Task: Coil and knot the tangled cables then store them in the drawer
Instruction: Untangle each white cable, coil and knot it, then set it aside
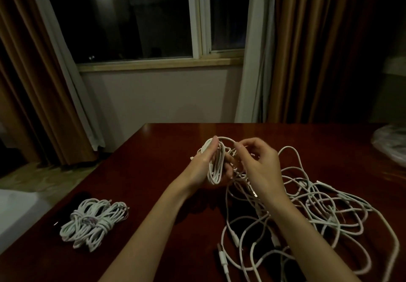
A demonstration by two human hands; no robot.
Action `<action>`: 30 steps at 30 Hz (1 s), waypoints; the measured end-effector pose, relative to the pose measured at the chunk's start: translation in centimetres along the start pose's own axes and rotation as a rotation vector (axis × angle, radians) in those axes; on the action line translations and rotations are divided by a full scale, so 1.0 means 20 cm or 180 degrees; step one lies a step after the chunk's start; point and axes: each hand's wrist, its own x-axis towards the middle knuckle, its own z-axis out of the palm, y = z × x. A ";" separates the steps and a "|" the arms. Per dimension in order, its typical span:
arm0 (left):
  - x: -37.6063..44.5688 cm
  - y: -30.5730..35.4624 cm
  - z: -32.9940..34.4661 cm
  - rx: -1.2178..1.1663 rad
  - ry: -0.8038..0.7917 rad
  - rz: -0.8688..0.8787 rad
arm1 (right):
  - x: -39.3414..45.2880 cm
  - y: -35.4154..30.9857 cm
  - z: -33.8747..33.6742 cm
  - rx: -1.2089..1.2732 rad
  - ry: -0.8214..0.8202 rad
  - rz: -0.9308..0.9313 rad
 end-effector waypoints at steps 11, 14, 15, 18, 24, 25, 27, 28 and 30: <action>0.03 -0.01 0.04 -0.1120 0.0030 0.0100 | -0.03 0.04 0.04 -0.0073 -0.0541 0.0202; 0.04 -0.01 0.02 -0.0948 0.0387 0.0049 | -0.04 0.02 0.05 -0.0088 -0.0936 0.0312; 0.04 -0.01 0.01 -0.0781 0.0443 0.0012 | -0.03 0.02 0.05 -0.0048 -0.1029 0.0392; 0.03 -0.02 0.01 -0.0759 0.0355 0.0043 | -0.04 0.01 0.05 0.0101 -0.1195 0.0594; 0.03 -0.04 0.08 -0.0884 0.0231 0.0319 | -0.05 0.00 0.06 -0.0273 -0.1082 0.0462; 0.03 -0.04 0.09 -0.0765 0.0244 0.0402 | -0.05 0.00 0.06 -0.0248 -0.1076 0.0500; 0.04 -0.05 0.10 -0.0486 0.0309 0.0632 | -0.05 0.00 0.06 -0.0332 -0.1106 0.0432; 0.04 -0.06 0.11 -0.0399 0.0359 0.0754 | -0.06 0.00 0.06 -0.0432 -0.1123 0.0340; 0.05 -0.05 0.11 -0.0380 0.0493 0.0885 | -0.07 0.01 0.07 -0.0542 -0.1141 0.0225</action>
